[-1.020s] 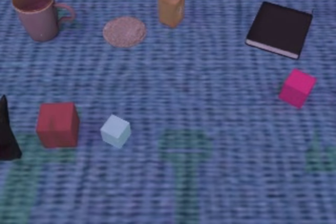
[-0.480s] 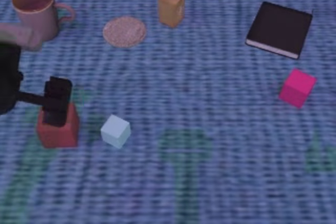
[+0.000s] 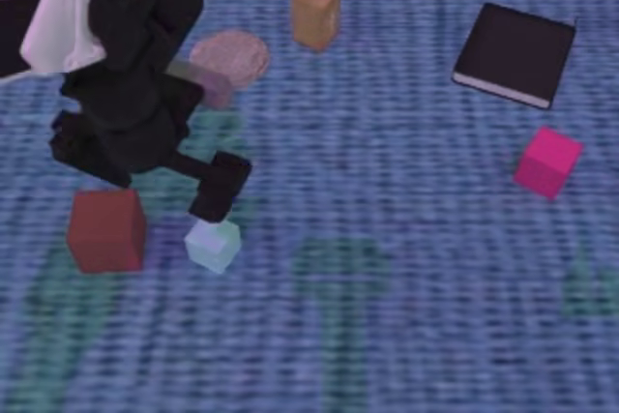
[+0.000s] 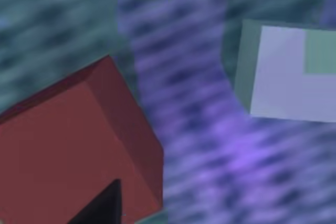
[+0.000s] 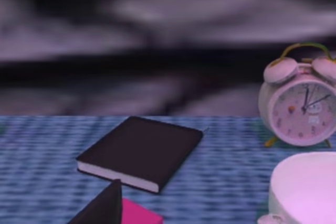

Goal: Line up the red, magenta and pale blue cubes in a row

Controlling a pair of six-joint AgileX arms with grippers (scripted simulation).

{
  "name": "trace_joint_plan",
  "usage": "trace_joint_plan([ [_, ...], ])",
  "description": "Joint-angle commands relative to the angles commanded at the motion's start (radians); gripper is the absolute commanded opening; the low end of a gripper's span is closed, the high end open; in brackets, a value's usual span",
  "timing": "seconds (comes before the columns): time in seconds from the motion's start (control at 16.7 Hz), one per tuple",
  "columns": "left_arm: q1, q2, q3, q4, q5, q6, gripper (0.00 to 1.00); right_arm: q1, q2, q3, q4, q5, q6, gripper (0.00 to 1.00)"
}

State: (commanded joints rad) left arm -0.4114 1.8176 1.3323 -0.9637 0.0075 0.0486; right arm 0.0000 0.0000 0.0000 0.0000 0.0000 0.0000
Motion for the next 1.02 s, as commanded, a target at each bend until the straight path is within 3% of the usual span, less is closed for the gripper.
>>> trace_joint_plan([
  [0.3, -0.044, 0.200, 0.169, -0.086, -0.005, 0.006, 1.00, 0.000, 0.000, 0.000, 0.000, 0.000, 0.000, 1.00],
  [0.66, -0.042, 0.208, 0.172, -0.084, -0.006, 0.006, 1.00, 0.000, 0.000, 0.000, 0.000, 0.000, 0.000, 1.00],
  [1.02, -0.044, 0.297, 0.069, 0.113, -0.005, 0.009, 1.00, 0.000, 0.000, 0.000, 0.000, 0.000, 0.000, 1.00],
])
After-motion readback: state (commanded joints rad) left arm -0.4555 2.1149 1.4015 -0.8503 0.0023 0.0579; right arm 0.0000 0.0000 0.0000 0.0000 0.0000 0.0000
